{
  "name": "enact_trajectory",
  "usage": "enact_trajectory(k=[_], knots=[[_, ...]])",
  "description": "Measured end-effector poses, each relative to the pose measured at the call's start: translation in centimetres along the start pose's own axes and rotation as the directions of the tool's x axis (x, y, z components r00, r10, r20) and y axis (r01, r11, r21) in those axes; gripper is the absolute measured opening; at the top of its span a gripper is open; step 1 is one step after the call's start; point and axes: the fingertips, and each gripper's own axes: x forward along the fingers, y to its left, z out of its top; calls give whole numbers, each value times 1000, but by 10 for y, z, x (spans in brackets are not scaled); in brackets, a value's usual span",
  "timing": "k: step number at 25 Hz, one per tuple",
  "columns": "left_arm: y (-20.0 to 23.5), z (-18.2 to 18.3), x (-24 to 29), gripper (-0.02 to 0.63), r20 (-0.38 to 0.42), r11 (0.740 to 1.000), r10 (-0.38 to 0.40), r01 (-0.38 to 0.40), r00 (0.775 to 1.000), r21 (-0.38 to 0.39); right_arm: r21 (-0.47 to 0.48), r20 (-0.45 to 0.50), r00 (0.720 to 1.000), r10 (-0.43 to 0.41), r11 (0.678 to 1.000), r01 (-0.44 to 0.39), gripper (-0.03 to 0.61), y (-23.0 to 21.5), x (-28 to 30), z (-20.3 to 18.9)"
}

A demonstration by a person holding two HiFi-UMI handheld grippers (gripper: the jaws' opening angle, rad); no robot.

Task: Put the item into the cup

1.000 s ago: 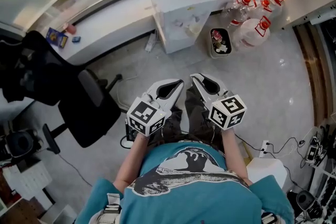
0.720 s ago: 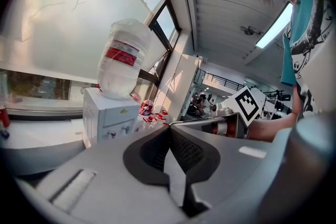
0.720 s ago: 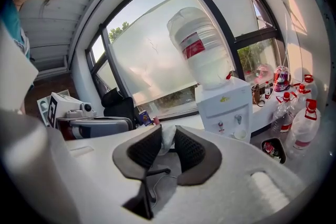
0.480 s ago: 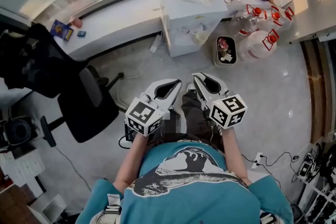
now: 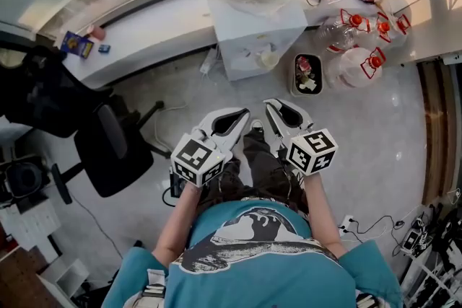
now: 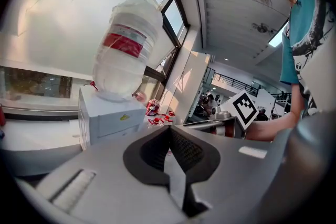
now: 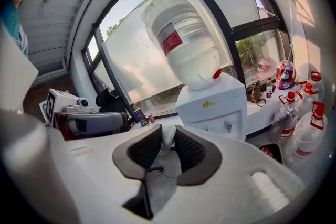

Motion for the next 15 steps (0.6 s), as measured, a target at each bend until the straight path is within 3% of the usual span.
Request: enact_trajectory(k=[15], knots=[[38, -13, 79, 8, -38, 999, 22, -23, 999, -25, 38, -84, 996, -17, 999, 20, 80, -118, 67, -27]])
